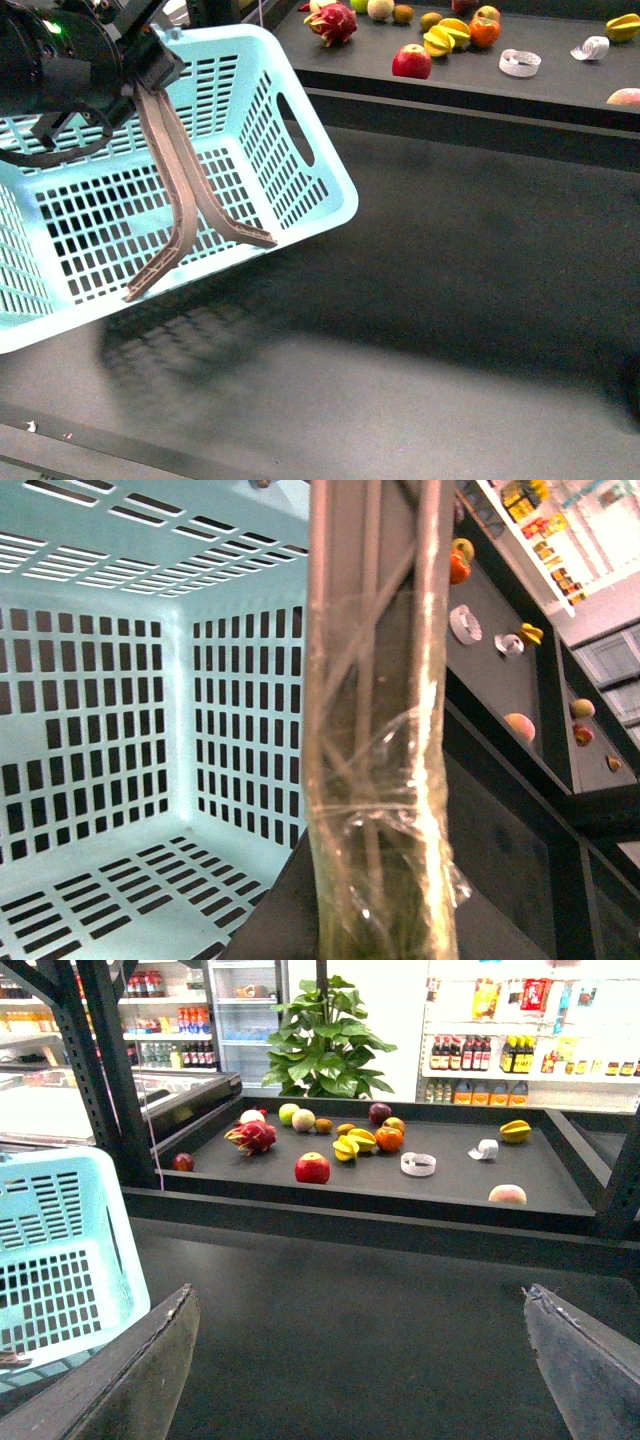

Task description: Pick mango with right arm and hold basket with left

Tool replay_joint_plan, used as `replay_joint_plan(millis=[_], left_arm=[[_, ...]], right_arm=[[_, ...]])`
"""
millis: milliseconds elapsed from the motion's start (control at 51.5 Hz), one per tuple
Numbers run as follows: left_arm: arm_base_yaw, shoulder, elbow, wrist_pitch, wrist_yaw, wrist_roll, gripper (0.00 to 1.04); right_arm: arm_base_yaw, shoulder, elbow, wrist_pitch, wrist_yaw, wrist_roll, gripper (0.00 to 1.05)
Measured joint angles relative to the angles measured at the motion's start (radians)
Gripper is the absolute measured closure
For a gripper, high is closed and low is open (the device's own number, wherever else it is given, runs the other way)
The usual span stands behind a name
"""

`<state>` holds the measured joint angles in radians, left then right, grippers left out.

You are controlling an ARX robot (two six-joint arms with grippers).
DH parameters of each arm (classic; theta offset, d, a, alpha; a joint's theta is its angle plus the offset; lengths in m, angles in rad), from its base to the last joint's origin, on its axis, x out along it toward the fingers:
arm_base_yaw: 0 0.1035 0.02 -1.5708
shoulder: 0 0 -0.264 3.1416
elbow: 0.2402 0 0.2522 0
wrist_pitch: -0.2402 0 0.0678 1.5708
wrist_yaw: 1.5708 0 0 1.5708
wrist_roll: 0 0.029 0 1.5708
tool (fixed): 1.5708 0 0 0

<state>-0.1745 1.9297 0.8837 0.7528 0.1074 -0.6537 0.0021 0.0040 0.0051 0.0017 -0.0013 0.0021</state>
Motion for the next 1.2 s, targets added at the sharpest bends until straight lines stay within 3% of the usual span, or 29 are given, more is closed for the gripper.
replay_joint_plan(millis=[175, 583, 1204], left_arm=[[-0.071, -0.124, -0.092, 0.059, 0.079, 0.107, 0.95], [-0.260, -0.151, -0.142, 0.163, 0.153, 0.236, 0.95], [-0.379, -0.078, -0.137, 0.201, 0.152, 0.285, 0.95]], right_arm=[[0.000, 0.000, 0.000, 0.000, 0.000, 0.000, 0.08], [0.000, 0.000, 0.000, 0.000, 0.000, 0.000, 0.08], [0.000, 0.000, 0.000, 0.000, 0.000, 0.000, 0.08]])
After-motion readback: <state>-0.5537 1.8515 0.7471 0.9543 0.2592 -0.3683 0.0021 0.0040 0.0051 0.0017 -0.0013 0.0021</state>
